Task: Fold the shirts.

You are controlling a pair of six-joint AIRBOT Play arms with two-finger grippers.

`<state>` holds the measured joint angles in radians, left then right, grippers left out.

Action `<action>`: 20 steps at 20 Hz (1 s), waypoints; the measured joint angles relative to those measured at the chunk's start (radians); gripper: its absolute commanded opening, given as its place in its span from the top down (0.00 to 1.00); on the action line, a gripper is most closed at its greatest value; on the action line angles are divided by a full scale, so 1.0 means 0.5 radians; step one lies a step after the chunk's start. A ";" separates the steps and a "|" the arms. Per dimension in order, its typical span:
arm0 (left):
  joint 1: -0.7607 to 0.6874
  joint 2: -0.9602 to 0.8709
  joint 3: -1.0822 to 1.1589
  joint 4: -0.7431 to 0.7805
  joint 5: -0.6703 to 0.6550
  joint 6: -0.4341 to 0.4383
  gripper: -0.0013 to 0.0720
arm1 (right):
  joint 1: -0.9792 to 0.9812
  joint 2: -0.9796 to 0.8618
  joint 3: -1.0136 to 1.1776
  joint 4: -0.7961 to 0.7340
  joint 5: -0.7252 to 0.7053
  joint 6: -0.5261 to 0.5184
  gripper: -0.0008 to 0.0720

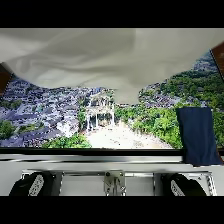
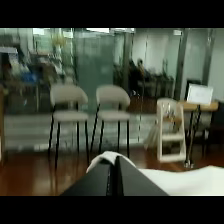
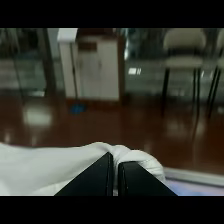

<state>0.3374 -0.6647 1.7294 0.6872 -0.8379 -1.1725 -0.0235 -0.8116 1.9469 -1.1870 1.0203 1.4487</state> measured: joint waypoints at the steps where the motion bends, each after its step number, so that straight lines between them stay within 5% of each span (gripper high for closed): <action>1: 0.000 0.048 0.037 0.037 -0.005 -0.059 0.93 | 0.000 0.050 0.054 -0.041 0.009 0.031 0.90; 7: 0.000 0.151 0.034 0.492 -0.497 -0.352 0.93 | 0.000 0.112 0.126 -0.349 0.565 0.136 0.90; 12: 0.000 0.159 -0.452 0.675 -0.886 -0.436 0.93 | 0.000 -0.096 -0.265 -0.528 1.038 0.164 0.90; 15: -0.002 0.091 -0.913 0.710 -0.892 -0.447 0.93 | 0.001 -0.285 -0.726 -0.555 0.902 0.198 0.90; 20: -0.002 -0.385 -1.363 0.587 -0.600 -0.420 0.93 | 0.002 -0.806 -1.113 -0.365 0.137 0.272 0.90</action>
<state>0.3363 -0.8574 1.0481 0.9810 -1.1381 -1.3823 -0.0227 -1.2148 1.3903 -1.3697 1.0885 1.5845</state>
